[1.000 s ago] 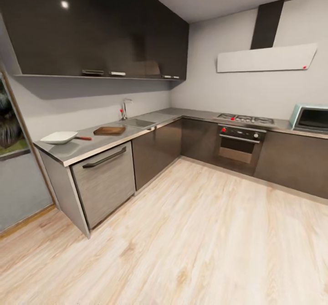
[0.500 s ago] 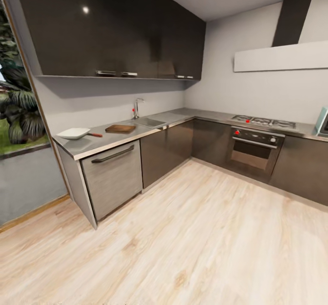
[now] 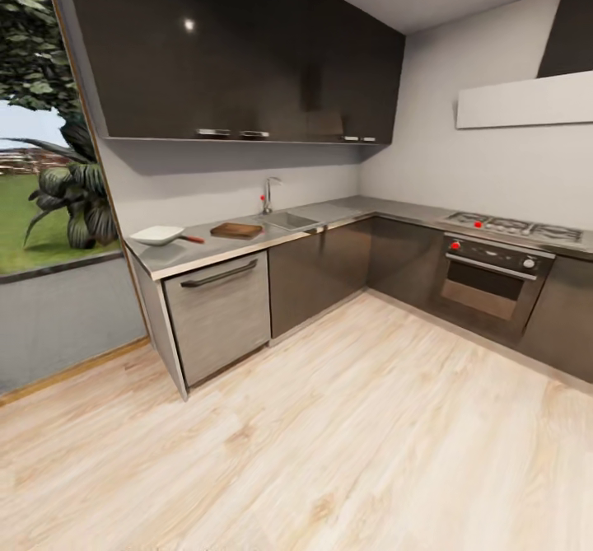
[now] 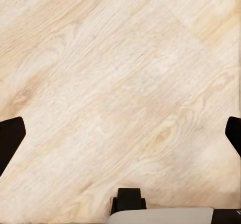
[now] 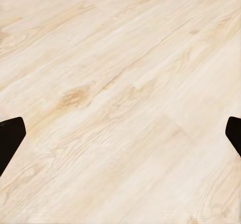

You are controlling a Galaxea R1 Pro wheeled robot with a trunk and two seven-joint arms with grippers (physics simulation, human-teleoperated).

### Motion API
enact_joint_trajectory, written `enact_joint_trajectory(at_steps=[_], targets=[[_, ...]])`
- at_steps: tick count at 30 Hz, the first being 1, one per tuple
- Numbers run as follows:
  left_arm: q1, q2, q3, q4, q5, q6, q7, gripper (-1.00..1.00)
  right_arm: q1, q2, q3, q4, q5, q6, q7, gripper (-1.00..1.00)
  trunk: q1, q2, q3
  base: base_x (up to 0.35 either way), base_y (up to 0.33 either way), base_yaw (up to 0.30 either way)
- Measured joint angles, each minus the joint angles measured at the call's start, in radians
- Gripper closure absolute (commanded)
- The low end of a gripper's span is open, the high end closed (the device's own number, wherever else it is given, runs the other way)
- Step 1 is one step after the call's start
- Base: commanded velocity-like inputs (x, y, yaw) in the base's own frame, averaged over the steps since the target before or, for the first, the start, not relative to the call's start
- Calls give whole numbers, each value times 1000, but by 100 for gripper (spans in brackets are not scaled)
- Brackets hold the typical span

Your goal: In the kitchen, take the Vidalia onion out of the sink, dice it on the chopping board with the paring knife, put the diced onion into the bowl on the countertop, then place both the paring knife and the chopping board into the sink.

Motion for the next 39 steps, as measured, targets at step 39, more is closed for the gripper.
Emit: enact_joint_trajectory(at_steps=[39], targets=[[0, 0, 0, 0, 0, 0, 0, -100, 0, 1, 1, 1, 0, 0, 0, -100, 0, 0, 0, 102, -319, 248]])
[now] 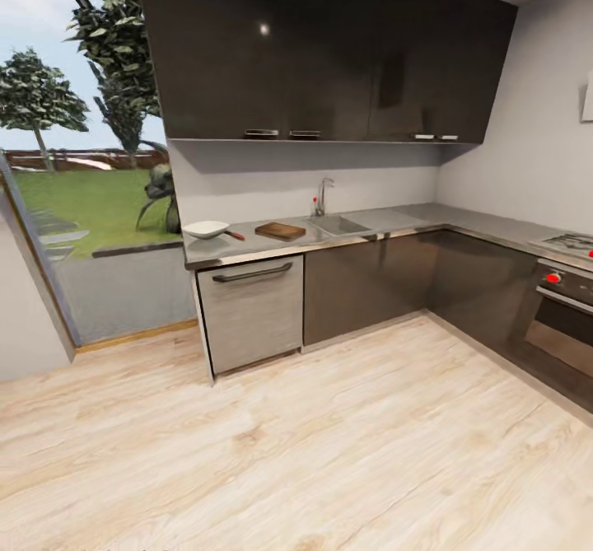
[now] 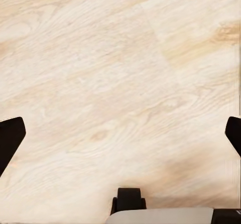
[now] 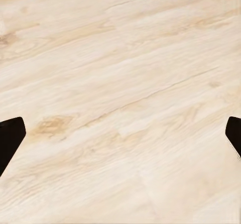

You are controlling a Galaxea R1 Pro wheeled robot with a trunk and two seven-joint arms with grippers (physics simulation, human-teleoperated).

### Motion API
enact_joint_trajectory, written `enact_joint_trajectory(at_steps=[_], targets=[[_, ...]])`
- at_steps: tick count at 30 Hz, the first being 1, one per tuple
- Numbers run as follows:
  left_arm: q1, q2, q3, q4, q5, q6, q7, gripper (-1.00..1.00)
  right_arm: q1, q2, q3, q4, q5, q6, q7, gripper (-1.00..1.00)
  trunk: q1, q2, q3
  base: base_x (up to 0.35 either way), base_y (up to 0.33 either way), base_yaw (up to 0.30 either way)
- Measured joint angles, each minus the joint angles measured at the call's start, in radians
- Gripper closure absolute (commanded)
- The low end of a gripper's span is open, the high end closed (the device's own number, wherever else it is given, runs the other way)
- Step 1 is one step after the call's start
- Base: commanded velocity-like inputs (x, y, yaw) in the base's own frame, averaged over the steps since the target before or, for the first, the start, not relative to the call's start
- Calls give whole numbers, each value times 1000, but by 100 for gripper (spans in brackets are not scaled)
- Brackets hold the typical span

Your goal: In the kitchen, take the Vidalia onion out of the sink, dice it on the chopping board with the paring knife, put the diced onion into the bowl on the countertop, then place both the paring knife and the chopping board into the sink.

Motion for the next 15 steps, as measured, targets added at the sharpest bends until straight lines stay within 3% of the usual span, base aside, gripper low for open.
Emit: enact_joint_trajectory(at_steps=[15], targets=[[0, 0, 0, 0, 0, 0, 0, -100, 0, 0, 0, 1, 0, 0, 0, -100, 0, 0, 0, 111, -319, 248]])
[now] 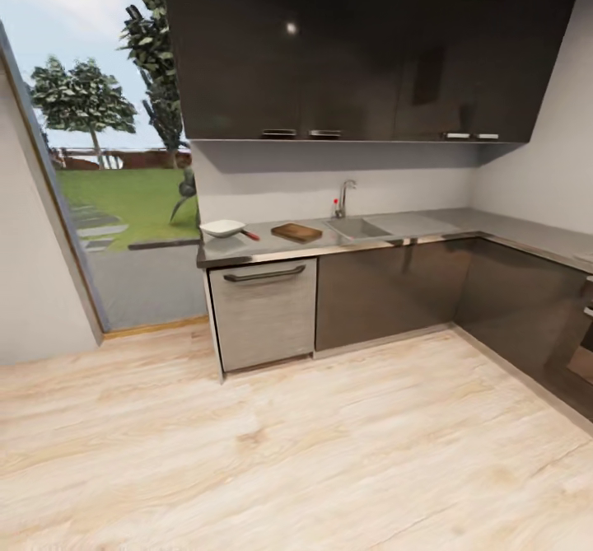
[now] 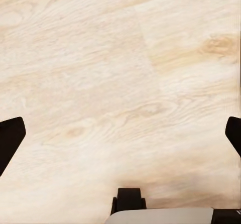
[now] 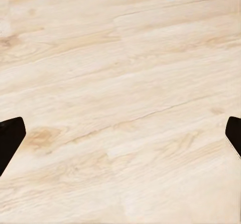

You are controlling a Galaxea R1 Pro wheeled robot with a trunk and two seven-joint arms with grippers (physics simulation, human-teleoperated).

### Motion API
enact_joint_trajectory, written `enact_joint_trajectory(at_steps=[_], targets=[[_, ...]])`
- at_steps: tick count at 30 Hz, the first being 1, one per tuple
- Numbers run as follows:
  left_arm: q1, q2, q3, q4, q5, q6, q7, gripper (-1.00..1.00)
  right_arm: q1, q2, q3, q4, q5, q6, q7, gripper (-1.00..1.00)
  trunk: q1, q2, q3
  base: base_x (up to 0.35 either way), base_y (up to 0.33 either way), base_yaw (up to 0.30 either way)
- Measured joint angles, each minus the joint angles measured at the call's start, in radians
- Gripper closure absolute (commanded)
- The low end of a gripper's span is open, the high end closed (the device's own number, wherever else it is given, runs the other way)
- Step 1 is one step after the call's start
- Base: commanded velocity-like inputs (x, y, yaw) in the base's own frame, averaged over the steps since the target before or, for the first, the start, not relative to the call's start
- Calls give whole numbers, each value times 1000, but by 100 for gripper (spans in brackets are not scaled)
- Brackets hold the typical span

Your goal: In the kitchen, take the Vidalia onion out of the sink, dice it on the chopping board with the paring knife, put the diced onion into the bowl on the countertop, then place both the paring knife and the chopping board into the sink.

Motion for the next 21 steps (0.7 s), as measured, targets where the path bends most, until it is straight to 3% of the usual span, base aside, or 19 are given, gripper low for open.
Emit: enact_joint_trajectory(at_steps=[21], targets=[[0, 0, 0, 0, 0, 0, 0, -100, 0, 0, 0, 0, 0, 0, 0, -100, 0, 0, 0, 111, -319, 248]])
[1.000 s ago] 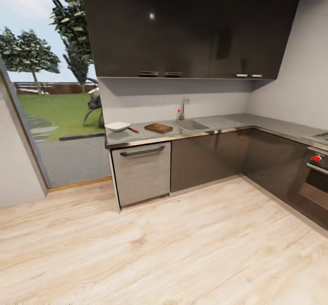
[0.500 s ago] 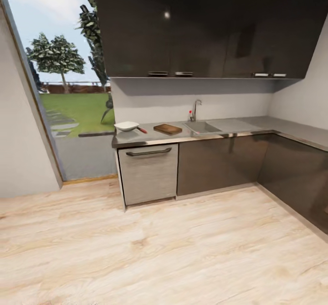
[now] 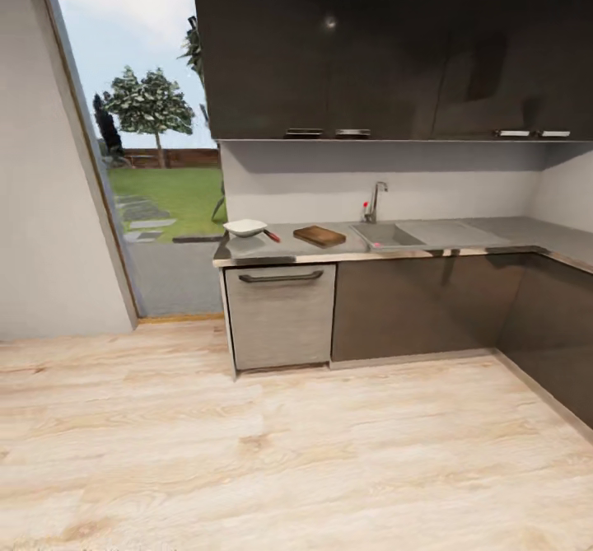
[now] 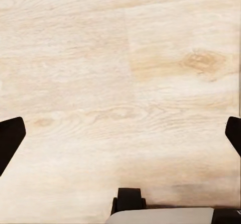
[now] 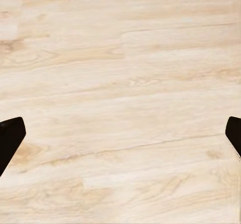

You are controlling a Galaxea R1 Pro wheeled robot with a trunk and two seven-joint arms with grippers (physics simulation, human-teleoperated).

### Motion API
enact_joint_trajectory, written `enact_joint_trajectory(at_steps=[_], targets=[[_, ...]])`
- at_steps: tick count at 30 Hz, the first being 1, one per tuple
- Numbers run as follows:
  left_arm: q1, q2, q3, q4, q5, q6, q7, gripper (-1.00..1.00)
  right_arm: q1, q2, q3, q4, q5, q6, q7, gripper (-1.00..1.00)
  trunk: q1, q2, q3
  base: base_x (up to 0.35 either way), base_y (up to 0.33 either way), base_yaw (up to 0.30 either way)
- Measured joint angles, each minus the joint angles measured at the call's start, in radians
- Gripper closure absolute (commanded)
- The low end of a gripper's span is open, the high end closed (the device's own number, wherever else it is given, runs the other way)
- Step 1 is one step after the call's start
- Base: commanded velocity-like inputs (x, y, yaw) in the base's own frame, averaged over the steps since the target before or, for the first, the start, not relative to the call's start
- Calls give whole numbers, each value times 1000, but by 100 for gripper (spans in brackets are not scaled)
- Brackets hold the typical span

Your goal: In the kitchen, take the Vidalia onion out of the sink, dice it on the chopping board with the paring knife, put the diced onion into the bowl on the countertop, then place both the paring knife and the chopping board into the sink.

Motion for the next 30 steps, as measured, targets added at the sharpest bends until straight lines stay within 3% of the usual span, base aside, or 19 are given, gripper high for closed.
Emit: enact_joint_trajectory(at_steps=[16, 30], targets=[[0, 1, 0, 0, 0, 0, 0, -100, 0, 0, 0, -1, 0, 0, 0, -100, 0, 0, 0, 111, -319, 236], [0, 0, 0, 9, 0, 0, 0, -100, 0, -1, 1, -1, 0, 0, 0, -100, 0, 0, 0, 152, -305, 14]])
